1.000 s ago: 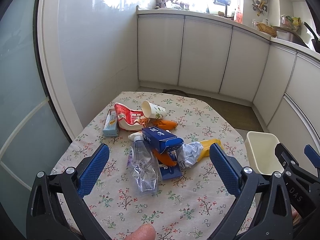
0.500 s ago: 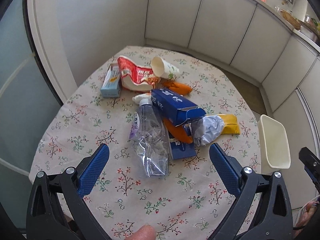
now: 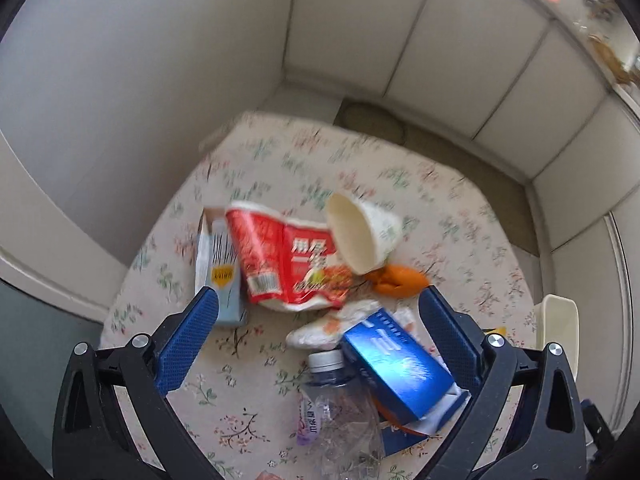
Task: Collect trash
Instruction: 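Grasp the red noodle cup with the left gripper while the right gripper approaches the crumpled paper, then grasp the crumpled white paper with the right gripper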
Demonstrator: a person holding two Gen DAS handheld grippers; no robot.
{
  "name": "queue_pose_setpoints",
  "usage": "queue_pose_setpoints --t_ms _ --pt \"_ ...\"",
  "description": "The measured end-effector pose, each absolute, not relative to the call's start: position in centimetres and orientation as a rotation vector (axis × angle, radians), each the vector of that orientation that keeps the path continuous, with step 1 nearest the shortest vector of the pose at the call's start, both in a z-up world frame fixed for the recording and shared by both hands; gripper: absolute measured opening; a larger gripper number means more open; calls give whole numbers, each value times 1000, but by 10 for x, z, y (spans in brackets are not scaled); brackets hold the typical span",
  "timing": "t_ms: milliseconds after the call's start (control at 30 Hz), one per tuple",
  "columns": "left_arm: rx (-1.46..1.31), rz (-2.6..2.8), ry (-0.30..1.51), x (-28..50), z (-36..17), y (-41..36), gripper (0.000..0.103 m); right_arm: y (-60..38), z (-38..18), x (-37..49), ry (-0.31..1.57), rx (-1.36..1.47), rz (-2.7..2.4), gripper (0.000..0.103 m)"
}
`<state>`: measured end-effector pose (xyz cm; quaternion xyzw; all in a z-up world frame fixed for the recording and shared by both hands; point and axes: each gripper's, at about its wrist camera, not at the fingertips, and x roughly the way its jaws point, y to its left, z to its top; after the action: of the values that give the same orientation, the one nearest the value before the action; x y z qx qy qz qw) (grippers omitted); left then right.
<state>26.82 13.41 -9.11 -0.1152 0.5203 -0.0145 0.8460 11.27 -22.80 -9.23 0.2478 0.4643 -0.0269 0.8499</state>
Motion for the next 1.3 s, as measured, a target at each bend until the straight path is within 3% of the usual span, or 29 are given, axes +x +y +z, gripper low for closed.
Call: queue_pose_setpoints --t_ms 133,333,500,600,633,667,1033,1133,1200,1300 --pt "-393 68 1112 292 -127 176 95 -239 -102 118 995 586 -88 98" --pt "-441 50 1091 304 -145 180 86 -229 -117 134 1045 559 -89 97" --pt "-485 10 1099 315 -159 172 68 -218 -130 145 1085 555 -70 98" --pt "-448 10 1111 315 -167 163 51 -212 -137 148 1107 546 -59 97" --pt "-452 -4 1121 314 -169 161 38 -210 -139 149 1116 540 -52 98" --pt "-459 -15 1133 313 -172 160 35 -207 -141 150 1125 536 -45 98" --pt "-578 -166 949 225 -143 162 35 -173 -161 168 1130 481 135 97" --pt "-612 -181 904 191 -134 173 35 -155 -165 178 1103 384 177 86" --pt "-613 -183 886 175 -130 180 35 -147 -173 185 1127 361 210 73" --pt "-581 -163 862 153 -123 193 35 -136 -183 193 1142 329 222 70"
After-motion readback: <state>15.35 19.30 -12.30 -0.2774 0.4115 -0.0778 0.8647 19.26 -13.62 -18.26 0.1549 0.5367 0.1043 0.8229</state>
